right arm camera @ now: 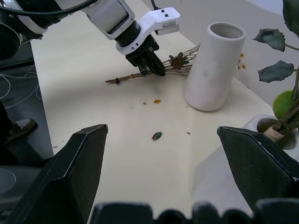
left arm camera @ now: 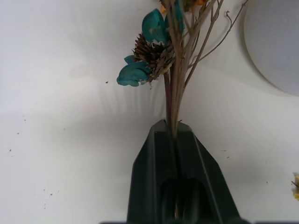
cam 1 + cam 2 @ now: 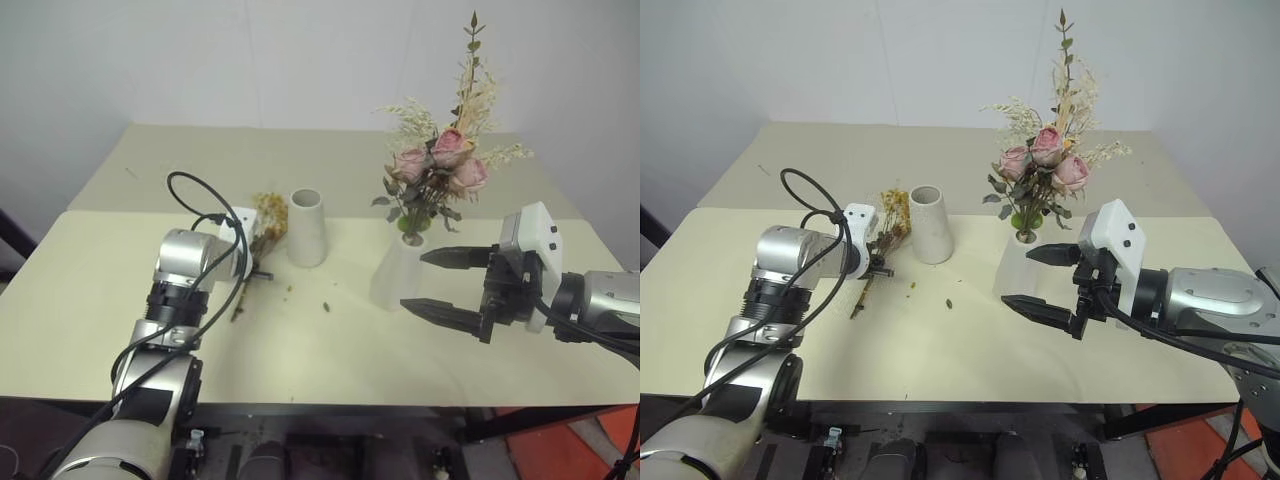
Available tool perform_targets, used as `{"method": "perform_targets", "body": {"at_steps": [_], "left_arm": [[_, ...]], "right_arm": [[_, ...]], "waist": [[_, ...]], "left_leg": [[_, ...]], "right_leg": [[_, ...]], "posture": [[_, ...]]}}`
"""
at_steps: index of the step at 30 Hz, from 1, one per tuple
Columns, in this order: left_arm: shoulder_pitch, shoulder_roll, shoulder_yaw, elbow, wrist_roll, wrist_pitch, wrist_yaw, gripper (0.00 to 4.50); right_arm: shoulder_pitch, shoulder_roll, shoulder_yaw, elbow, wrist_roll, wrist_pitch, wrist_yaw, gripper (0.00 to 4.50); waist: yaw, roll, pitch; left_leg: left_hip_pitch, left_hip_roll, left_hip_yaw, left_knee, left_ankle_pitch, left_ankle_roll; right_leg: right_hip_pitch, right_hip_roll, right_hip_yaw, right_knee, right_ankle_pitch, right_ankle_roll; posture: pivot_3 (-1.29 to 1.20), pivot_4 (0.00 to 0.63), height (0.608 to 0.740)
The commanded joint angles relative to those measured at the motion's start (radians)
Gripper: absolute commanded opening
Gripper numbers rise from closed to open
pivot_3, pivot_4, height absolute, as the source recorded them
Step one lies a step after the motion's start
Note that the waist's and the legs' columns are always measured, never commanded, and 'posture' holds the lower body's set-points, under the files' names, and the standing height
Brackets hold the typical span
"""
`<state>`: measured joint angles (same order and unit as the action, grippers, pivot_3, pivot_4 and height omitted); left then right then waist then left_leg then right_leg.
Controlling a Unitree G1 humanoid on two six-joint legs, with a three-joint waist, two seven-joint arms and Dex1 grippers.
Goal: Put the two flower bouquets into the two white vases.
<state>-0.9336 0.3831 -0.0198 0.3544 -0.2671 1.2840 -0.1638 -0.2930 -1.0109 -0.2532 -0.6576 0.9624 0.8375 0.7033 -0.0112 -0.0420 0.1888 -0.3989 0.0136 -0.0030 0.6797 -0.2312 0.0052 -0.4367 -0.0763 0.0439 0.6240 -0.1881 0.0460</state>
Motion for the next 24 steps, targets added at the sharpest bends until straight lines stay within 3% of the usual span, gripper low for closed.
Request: {"method": "perform_targets", "body": {"at_steps": [1,6,11,15,19,24], "left_arm": [[-0.006,-0.008,0.011,0.031,0.055,-0.081,0.032,0.05],[0.007,-0.003,0.143,-0.021,0.087,-0.331,0.123,0.05],[-0.031,0.112,0.166,0.095,0.136,-0.685,0.054,0.05],[-0.133,0.138,0.237,0.239,0.076,-0.916,-0.058,0.05],[-0.244,0.079,0.393,0.346,-0.118,-1.125,-0.275,0.05],[-0.356,0.008,0.468,0.512,-0.234,-1.296,-0.535,0.05]], "right_arm": [[-0.007,0.006,-0.035,-0.017,-0.005,-0.017,-0.015,4.5],[0.003,0.022,-0.078,-0.029,0.01,-0.037,-0.017,4.5],[0.005,0.041,-0.082,-0.04,0.001,-0.042,-0.036,4.5],[0.014,0.061,-0.074,-0.057,-0.012,-0.059,-0.048,4.5],[0.014,0.094,-0.066,-0.07,-0.01,-0.064,-0.079,4.5],[0.023,0.148,-0.051,-0.099,-0.027,-0.082,-0.134,4.5]], "waist": [[0.0,0.0,0.0],[-0.003,0.0,0.0],[-0.003,0.0,0.0],[0.01,0.0,0.0],[0.023,-0.001,0.0],[0.022,-0.001,0.0]], "left_leg": [[0.0,0.0,0.0,0.0,0.0,0.0],[-0.002,0.0,0.0,0.0,0.0,0.0],[-0.003,0.001,0.0,0.0,0.0,0.0],[-0.003,0.0,0.0,0.001,0.0,0.0],[-0.006,0.0,0.0,0.001,0.0,0.0],[-0.009,0.0,0.001,0.001,0.0,0.0]], "right_leg": [[0.0,0.0,0.0,0.0,0.0,0.0],[-0.002,0.0,0.0,0.0,0.0,0.0],[-0.003,0.0,0.0,0.0,0.005,-0.007],[-0.002,0.0,-0.002,-0.001,0.001,-0.001],[-0.002,-0.001,-0.002,-0.005,0.004,-0.001],[-0.001,-0.001,-0.002,-0.012,0.01,-0.003]], "posture": [[0.0,0.15,0.74],[0.0,0.15,0.74],[0.0,0.15,0.74],[0.0,0.15,0.74],[0.0,0.15,0.74],[0.0,0.15,0.74]]}}
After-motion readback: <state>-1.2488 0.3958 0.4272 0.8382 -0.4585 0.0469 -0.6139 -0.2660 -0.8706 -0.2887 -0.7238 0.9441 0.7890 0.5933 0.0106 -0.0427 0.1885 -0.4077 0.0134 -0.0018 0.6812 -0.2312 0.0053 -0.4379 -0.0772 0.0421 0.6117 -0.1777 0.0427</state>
